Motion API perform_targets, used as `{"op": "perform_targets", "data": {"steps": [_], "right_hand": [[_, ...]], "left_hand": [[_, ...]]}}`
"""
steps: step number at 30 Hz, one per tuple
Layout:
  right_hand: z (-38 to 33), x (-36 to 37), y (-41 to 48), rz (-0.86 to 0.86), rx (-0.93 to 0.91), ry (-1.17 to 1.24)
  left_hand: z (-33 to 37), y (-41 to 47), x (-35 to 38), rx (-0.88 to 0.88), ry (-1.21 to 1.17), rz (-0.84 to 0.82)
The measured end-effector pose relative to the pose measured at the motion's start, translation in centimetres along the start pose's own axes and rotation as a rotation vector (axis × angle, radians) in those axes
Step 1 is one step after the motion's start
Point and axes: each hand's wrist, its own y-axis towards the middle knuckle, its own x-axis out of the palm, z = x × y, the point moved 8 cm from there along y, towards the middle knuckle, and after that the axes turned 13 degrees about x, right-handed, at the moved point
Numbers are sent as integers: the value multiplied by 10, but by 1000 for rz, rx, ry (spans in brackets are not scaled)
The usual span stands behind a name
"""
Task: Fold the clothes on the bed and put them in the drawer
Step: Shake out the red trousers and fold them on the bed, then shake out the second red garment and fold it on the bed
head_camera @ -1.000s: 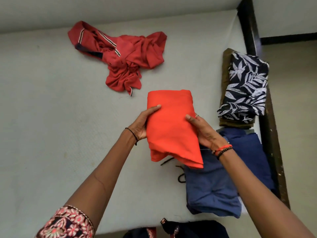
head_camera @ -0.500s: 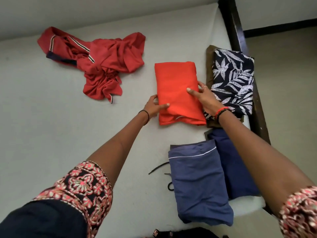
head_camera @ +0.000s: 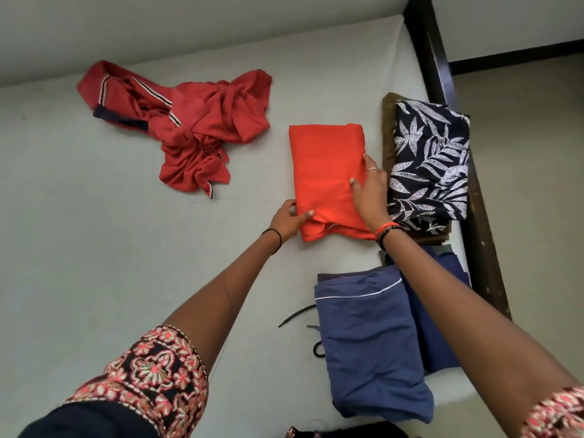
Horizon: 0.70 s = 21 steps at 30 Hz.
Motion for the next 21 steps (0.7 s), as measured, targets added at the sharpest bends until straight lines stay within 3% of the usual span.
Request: {"op": "perform_targets", "data": {"steps": [2, 6, 10, 12, 16, 21], "right_hand": [[-15, -6, -9, 118, -101, -118], [-61, 2, -20, 179, -287, -151], [-106, 45, -25, 80, -397, -164], [-125, 66, -28, 27, -444, -181], [-156, 103, -35, -65, -515, -222], [-187, 126, -52, -192, -553, -172]], "left_hand": [[7, -5, -18, 66, 150, 23], [53, -16, -109, 428, 511, 448], [82, -19, -209, 411, 670, 820], [84, -4, -242, 311, 726, 807], [74, 30, -273, 139, 841, 604], [81, 14, -272, 365, 729, 639]]}}
